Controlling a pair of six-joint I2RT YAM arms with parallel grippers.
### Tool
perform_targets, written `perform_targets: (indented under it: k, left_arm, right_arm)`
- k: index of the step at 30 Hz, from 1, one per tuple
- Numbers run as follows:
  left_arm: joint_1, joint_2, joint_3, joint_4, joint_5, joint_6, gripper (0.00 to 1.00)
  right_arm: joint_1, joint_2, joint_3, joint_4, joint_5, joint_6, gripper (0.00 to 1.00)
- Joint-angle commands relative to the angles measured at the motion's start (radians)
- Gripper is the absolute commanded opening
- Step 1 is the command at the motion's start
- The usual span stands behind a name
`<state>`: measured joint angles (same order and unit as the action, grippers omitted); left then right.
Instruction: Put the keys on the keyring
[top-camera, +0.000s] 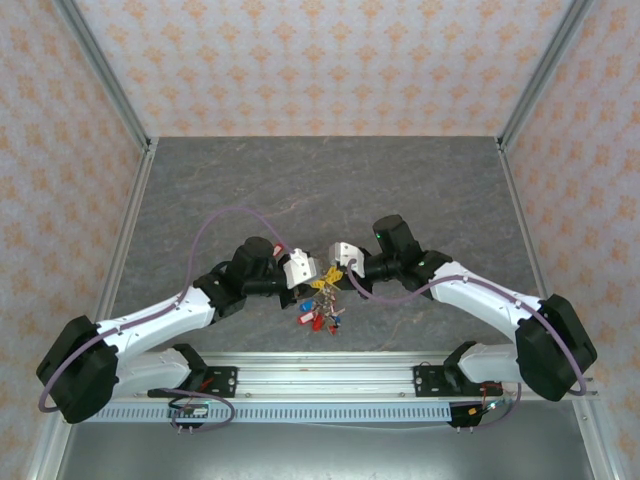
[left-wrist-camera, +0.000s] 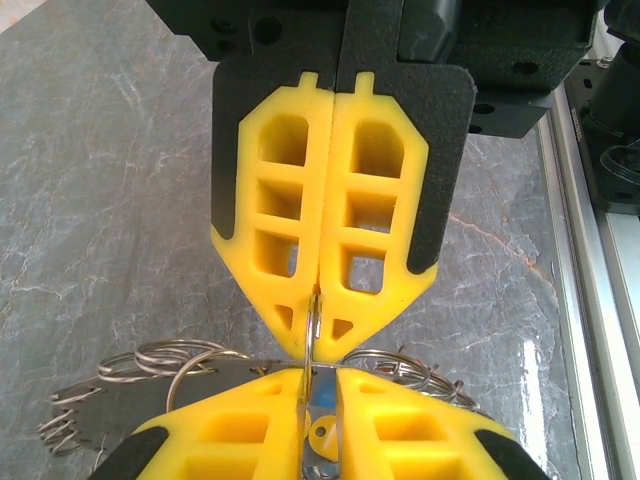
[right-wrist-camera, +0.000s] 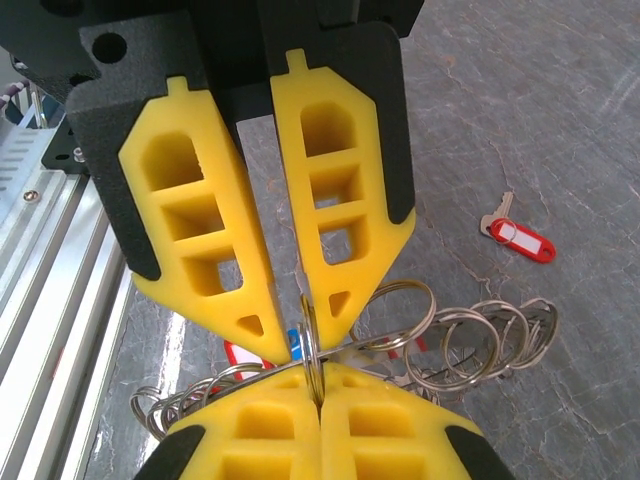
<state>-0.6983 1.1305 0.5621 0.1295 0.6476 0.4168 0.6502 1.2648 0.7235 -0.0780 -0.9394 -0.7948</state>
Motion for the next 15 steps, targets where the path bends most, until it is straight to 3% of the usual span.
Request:
perform_targets:
  k: [1,15]
  left_arm:
    - [0.001,0.001,0.029,0.057,0.032,-0.016,0.15]
    - [0.001,-0.021,0.018,0.077,0.030,-0.038,0.21]
  right_arm:
    - [-0.003,-0.018,0.011,0.056,-0.051,0.014,0.00]
    - [-0.004,-0.001,0.018,0.050,-0.048,0.008,0.00]
